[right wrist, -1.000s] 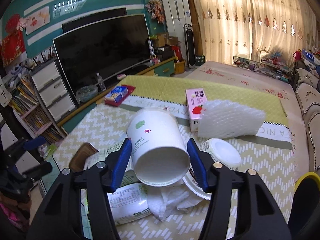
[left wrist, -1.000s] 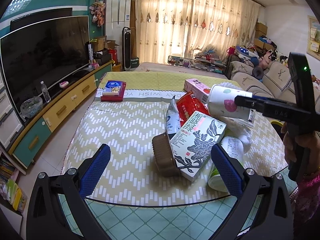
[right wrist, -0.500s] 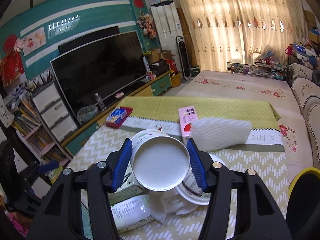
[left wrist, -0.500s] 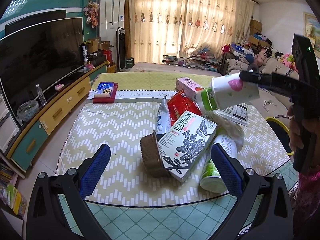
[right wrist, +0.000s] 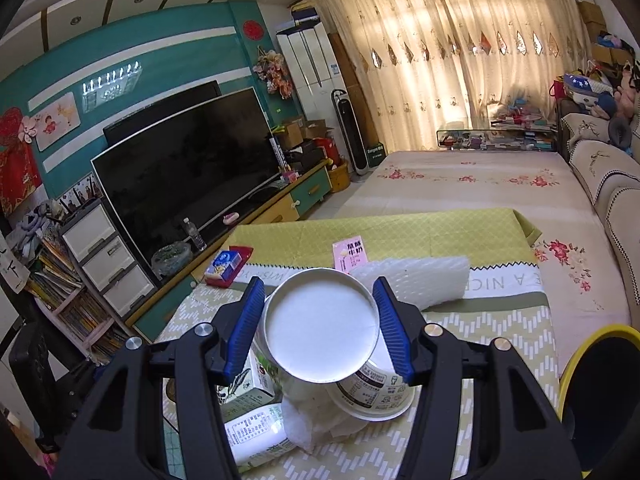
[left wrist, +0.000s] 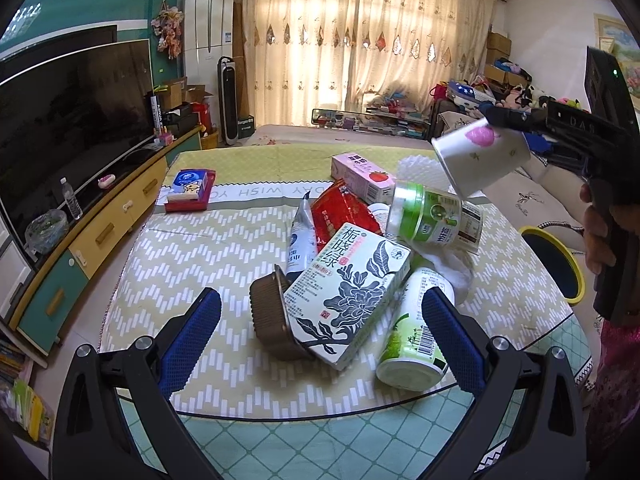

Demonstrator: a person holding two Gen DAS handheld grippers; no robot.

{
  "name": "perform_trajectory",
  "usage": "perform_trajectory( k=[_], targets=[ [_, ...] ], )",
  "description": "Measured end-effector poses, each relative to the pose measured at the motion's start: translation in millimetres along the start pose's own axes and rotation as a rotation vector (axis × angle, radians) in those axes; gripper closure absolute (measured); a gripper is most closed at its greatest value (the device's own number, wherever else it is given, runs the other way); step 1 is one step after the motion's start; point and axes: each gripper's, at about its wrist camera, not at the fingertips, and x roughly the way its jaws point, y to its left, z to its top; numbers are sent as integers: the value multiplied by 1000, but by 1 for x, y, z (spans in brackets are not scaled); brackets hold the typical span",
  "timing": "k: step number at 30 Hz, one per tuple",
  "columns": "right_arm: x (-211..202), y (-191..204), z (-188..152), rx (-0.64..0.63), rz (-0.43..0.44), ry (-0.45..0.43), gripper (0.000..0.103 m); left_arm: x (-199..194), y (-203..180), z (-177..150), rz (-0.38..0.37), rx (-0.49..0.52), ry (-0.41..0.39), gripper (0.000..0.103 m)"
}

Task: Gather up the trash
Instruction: 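Drop the paper cup into the yellow bin with right tool while left grasps yogurt bottle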

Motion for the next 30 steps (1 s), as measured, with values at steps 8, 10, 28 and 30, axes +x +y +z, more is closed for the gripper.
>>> perform_trajectory(
  k=[8,10,28,30],
  targets=[
    [-29,-20,10,29,-70,-78,49,2,-6,2,-19,13,4,4],
    [-41,-42,8,59,-144,-89,49,3,-10,2,-30,23,5,4],
    [-55,-310,-118,443,-828,185,43,40,-66,-5,-131,111,102,4],
    [-51,-319,-126,460,-827,198,36,44,-68,-5,-136,109,113,4]
  ],
)
